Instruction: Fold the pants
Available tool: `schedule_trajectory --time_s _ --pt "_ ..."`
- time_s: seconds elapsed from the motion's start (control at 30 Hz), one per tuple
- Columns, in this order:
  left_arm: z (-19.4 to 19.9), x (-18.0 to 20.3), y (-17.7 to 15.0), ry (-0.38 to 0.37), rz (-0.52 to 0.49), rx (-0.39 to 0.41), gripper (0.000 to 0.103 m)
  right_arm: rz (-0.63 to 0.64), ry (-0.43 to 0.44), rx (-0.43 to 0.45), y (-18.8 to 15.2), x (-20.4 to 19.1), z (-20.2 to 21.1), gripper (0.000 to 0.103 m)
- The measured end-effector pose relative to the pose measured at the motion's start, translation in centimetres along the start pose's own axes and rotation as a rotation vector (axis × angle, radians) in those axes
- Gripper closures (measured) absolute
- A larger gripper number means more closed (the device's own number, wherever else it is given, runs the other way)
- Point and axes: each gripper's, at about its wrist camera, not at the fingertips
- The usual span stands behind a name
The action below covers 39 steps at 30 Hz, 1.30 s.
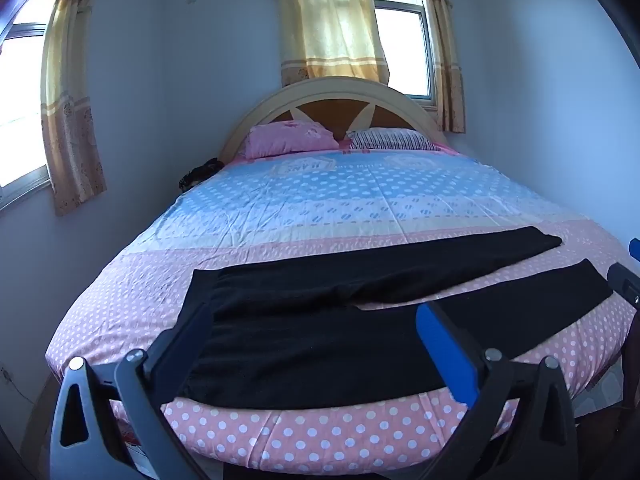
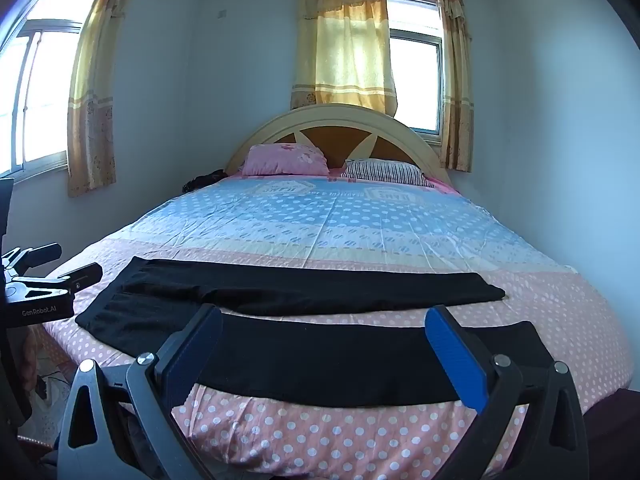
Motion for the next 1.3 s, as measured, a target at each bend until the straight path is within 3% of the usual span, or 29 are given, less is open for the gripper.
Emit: schedule_trajectory --time_s 1.3 --pt "-0.3 -1.6 -0.1 0.010 0.021 0.001 0.000 -0.013 0.003 -0.014 -0.3 0.3 -0.6 0.001"
Point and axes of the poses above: each gripper's, at about its wrist camera, not at the fingertips, and z roughly against the way its jaws point, x to its right, y to its top, and after that the axes turned 11 degrees about -x, right-handed
